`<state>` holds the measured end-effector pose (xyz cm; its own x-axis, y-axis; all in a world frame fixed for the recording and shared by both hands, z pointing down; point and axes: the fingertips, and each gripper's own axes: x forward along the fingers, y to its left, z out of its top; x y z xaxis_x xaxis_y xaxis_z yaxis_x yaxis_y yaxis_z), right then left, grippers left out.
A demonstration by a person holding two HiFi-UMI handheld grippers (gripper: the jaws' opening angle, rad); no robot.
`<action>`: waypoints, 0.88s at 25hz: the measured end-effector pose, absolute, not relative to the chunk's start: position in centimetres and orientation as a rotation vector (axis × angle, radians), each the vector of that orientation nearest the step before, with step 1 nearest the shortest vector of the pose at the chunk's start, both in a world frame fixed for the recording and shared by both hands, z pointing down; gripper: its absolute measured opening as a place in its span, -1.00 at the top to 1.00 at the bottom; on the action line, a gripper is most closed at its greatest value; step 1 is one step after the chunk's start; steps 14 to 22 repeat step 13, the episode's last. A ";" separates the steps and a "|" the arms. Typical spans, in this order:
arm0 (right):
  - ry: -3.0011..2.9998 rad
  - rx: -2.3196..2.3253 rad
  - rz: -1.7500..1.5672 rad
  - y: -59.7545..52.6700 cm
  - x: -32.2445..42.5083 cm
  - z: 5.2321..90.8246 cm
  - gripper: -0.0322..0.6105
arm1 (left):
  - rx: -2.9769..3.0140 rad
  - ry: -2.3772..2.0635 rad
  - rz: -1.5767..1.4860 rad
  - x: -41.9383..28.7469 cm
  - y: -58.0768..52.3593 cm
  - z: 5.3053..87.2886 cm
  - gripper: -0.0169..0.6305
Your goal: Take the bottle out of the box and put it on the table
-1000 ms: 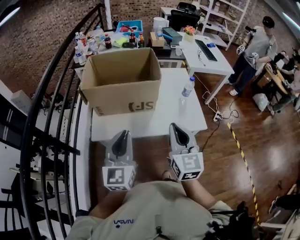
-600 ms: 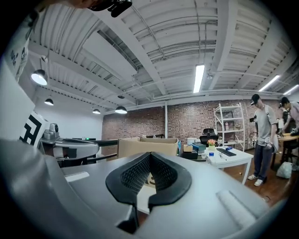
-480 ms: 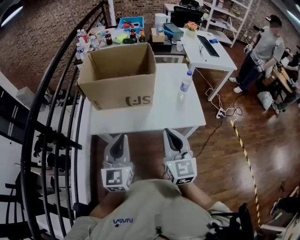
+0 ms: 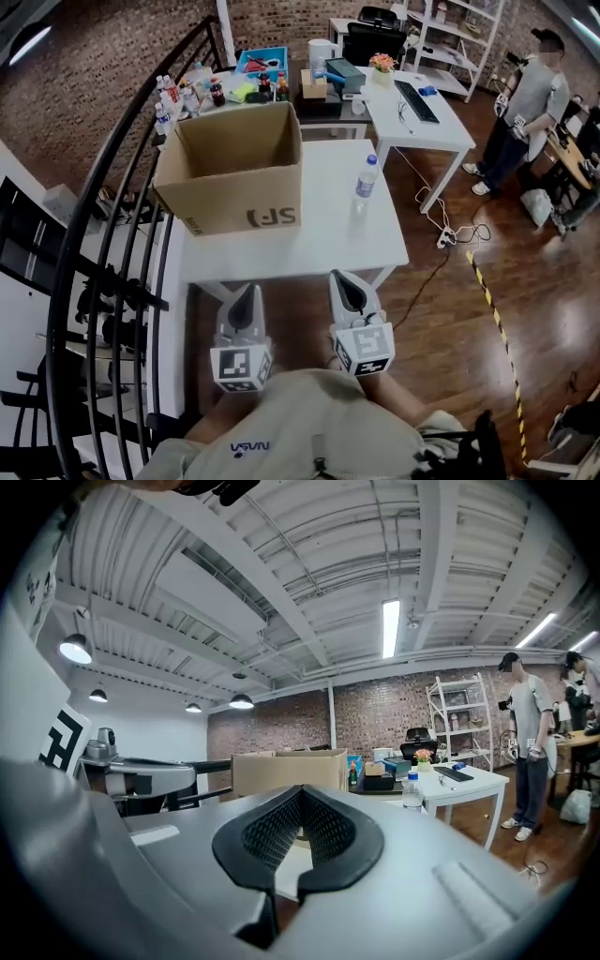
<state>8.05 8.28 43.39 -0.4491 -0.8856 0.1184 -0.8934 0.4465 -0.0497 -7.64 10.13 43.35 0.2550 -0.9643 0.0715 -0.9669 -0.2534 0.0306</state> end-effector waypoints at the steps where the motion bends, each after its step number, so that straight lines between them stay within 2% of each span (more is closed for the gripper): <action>1: -2.606 1.603 0.164 8.3 8.1 43.5 0.90 | 2.430 -1.875 0.061 -7.6 10.2 43.5 0.95; 22: -2.621 1.566 0.151 7.8 7.8 43.4 0.90 | 2.414 -1.876 0.048 -7.6 9.6 43.7 0.95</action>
